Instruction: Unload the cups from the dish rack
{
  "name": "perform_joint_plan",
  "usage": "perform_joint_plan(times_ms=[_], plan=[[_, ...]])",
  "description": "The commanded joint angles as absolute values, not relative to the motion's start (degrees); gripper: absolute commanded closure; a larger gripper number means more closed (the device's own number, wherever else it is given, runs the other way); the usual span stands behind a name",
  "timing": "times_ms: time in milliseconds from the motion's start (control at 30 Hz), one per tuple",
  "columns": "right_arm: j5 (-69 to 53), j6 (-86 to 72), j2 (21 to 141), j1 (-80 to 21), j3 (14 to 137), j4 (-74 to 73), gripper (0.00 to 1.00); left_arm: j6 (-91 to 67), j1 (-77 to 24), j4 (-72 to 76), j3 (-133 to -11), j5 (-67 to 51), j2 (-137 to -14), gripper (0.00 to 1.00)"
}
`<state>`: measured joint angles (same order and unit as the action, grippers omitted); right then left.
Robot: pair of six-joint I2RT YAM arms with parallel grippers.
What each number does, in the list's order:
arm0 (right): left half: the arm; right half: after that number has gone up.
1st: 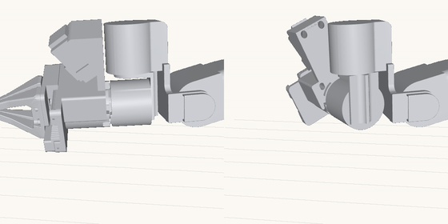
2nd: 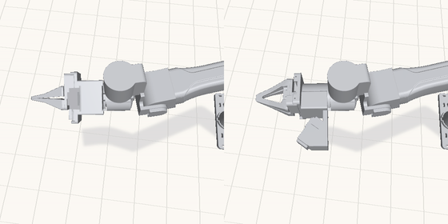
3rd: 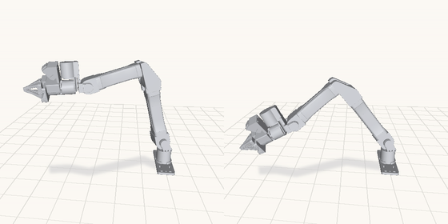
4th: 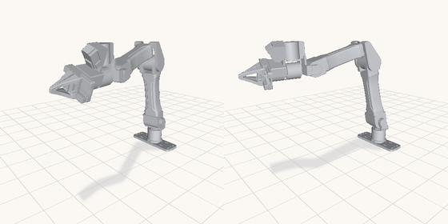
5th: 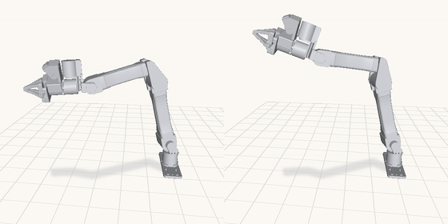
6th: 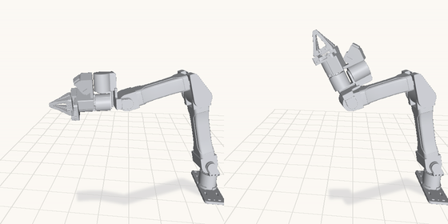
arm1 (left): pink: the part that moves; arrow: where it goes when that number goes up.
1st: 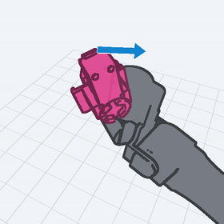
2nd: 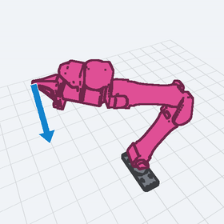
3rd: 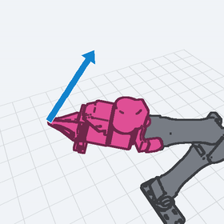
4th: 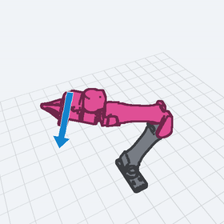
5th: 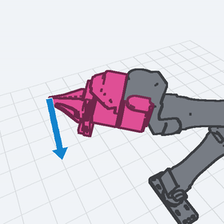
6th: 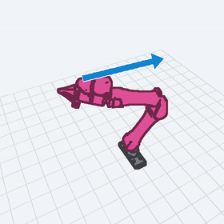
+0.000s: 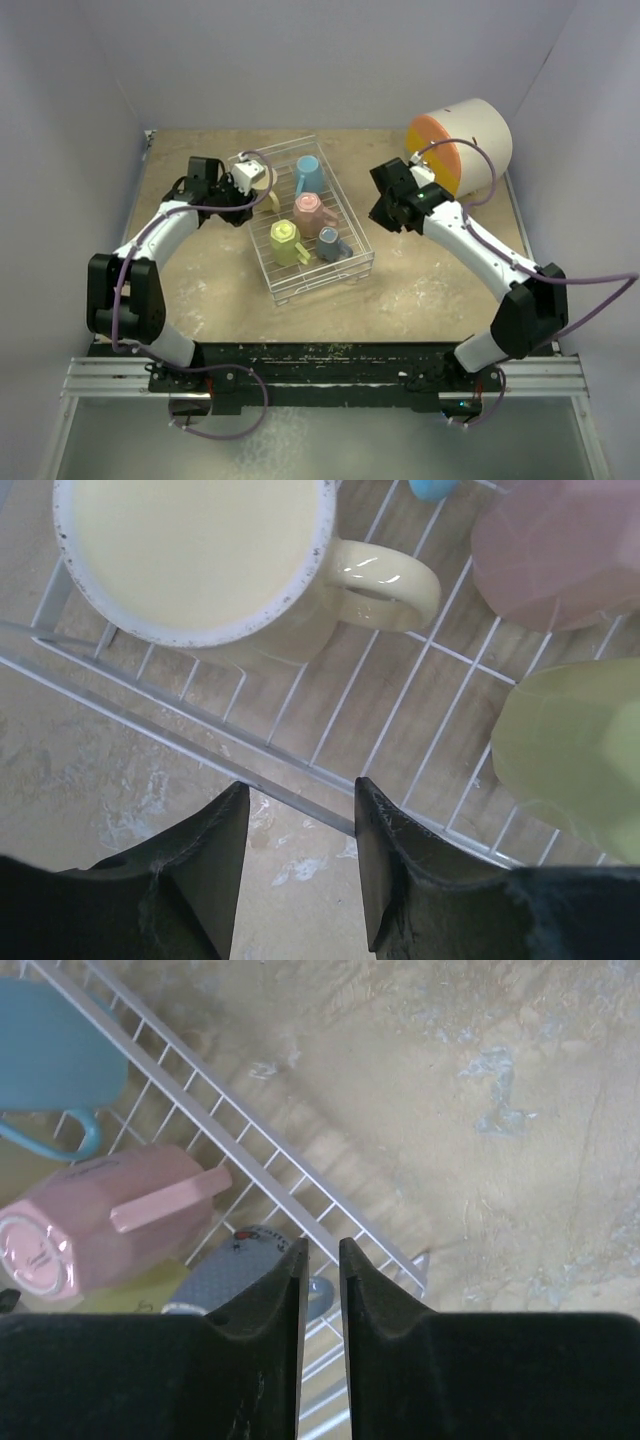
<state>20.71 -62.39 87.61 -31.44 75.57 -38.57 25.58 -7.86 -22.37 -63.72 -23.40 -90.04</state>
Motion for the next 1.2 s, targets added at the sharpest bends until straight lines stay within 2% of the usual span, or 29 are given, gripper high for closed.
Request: perform_joint_plan(times_ms=[0, 200, 367, 633, 933, 1000, 1100, 1167], plan=[[21.8, -61.2, 79.8, -32.7, 74.2, -38.0, 0.75, 25.6, -14.8, -31.1, -60.7, -35.1, -87.4, 0.52], [21.8, -68.3, 69.2, -43.6, 66.6, -41.0, 0.59, 21.4, -18.2, -30.7, -61.0, -37.3, -87.2, 0.51], [20.9, -75.5, 71.4, -53.5, 63.6, -40.6, 0.58, 19.8, -19.3, -31.9, -62.8, -38.1, -88.4, 0.51], [20.0, -79.7, 76.5, -54.6, 63.0, -42.0, 0.65, 21.4, -19.3, -32.8, -62.3, -35.5, -85.0, 0.51], [22.1, -81.8, 69.4, -54.4, 60.7, -44.7, 0.67, 22.6, -19.2, -32.2, -62.3, -33.2, -85.0, 0.51], [21.6, -81.6, 69.5, -53.7, 59.4, -44.3, 0.71, 22.5, -19.2, -33.0, -63.3, -33.2, -85.2, 0.5], [19.8, -79.6, 70.3, -50.1, 55.5, -41.0, 0.86, 22.6, -18.9, -35.0, -65.7, -33.4, -84.3, 0.43], [19.3, -77.8, 71.4, -47.5, 55.1, -39.1, 0.92, 22.7, -18.4, -36.8, -68.0, -34.3, -83.3, 0.3]])
